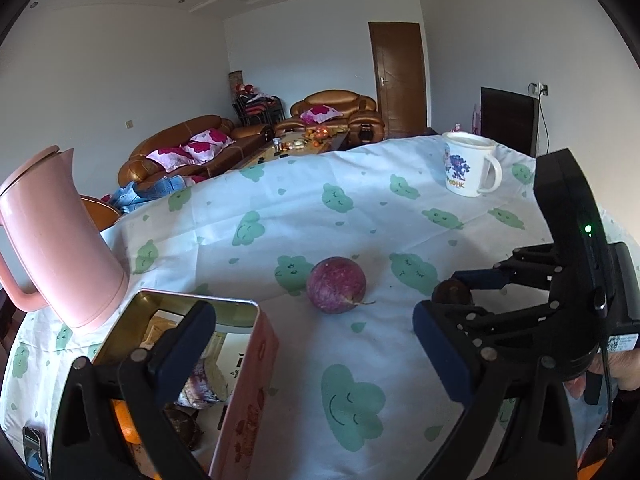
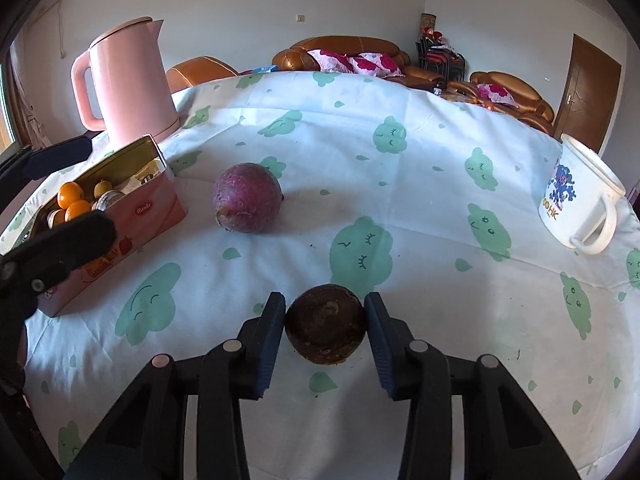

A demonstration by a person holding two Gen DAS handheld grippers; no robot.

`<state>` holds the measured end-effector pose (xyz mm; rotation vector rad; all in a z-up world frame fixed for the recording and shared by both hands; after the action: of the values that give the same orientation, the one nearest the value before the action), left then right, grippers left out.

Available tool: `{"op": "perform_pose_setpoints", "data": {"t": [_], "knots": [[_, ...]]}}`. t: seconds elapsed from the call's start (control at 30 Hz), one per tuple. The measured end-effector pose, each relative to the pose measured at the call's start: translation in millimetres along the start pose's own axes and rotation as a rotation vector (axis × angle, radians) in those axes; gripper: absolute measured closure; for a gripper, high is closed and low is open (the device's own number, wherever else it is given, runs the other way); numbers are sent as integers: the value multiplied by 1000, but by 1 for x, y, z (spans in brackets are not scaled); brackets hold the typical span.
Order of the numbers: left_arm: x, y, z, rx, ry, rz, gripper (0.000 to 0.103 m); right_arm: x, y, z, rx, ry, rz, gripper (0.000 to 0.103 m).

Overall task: Organize fruits
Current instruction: 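Close the right gripper on the dark brown fruit while the left gripper grasps the purple fruit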

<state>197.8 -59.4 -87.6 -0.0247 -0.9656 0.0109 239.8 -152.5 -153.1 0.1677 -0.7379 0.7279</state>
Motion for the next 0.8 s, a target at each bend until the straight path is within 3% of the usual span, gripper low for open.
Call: {"op": "perform_pose_setpoints", "data": {"t": [0.2, 0.43, 0.63, 0.8], "knots": [[4, -11, -27, -13, 54, 10, 6, 15, -29, 8, -62, -51, -87, 60], [6, -17, -73, 0, 150, 33, 25, 26, -52, 7, -137, -73, -134, 60], [0, -16, -94, 30, 189, 24, 41, 19, -53, 2, -129, -79, -152, 60], [-8, -18, -107, 6, 233, 42, 41, 20, -49, 1, -123, -71, -133, 60]]}}
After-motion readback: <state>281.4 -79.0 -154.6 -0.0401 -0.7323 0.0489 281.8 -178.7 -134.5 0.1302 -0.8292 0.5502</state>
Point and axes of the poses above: each gripper's, at about its wrist camera, not at the fingertips, and z roughly against the way its jaws point, y to its left, x to its top, the point moved 10 cm from there along -z, roughly the way its jaws point, and after that the axes turned 10 degrees about z, right-handed, at the moved point
